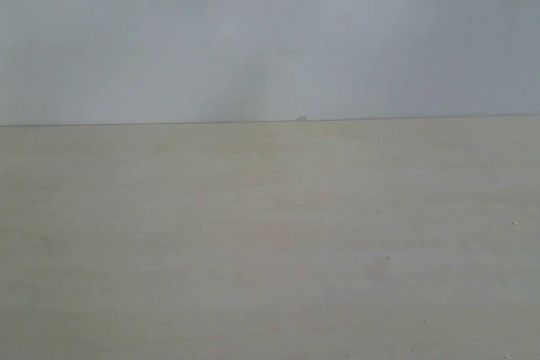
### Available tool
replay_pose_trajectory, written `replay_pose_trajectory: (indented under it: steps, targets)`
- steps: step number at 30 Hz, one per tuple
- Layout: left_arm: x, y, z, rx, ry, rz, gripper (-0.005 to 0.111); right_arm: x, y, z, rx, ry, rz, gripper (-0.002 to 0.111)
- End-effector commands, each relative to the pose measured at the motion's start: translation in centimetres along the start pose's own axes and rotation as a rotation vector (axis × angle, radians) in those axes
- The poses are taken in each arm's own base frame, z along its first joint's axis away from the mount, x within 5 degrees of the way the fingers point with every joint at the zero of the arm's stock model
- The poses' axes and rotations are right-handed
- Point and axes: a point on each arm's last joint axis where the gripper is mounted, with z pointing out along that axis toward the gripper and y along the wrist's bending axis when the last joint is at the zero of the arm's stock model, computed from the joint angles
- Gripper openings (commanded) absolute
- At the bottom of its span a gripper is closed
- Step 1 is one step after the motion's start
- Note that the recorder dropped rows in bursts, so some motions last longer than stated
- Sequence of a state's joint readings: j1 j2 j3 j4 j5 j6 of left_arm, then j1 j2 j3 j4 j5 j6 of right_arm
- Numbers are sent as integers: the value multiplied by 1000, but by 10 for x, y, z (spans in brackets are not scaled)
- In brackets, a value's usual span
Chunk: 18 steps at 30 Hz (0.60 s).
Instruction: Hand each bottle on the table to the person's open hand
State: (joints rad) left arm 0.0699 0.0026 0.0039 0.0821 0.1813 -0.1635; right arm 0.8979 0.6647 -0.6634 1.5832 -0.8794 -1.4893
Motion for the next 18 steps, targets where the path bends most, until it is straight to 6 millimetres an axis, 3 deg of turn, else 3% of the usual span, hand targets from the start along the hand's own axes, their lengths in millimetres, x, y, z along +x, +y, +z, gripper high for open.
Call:
replay_pose_trajectory:
  steps: [1, 15, 18]
  targets:
    - [-2, 0, 0, -2, -9, 6, 4, 0, -2, -1, 15, -2, -6, 0]
    - [-2, 0, 0, -2, -9, 6, 4, -1, -9, 1, 69, -11, -10, 0]
    - [-2, 0, 0, -2, -9, 6, 4, 5, -22, 4, 166, 52, 125, 0]
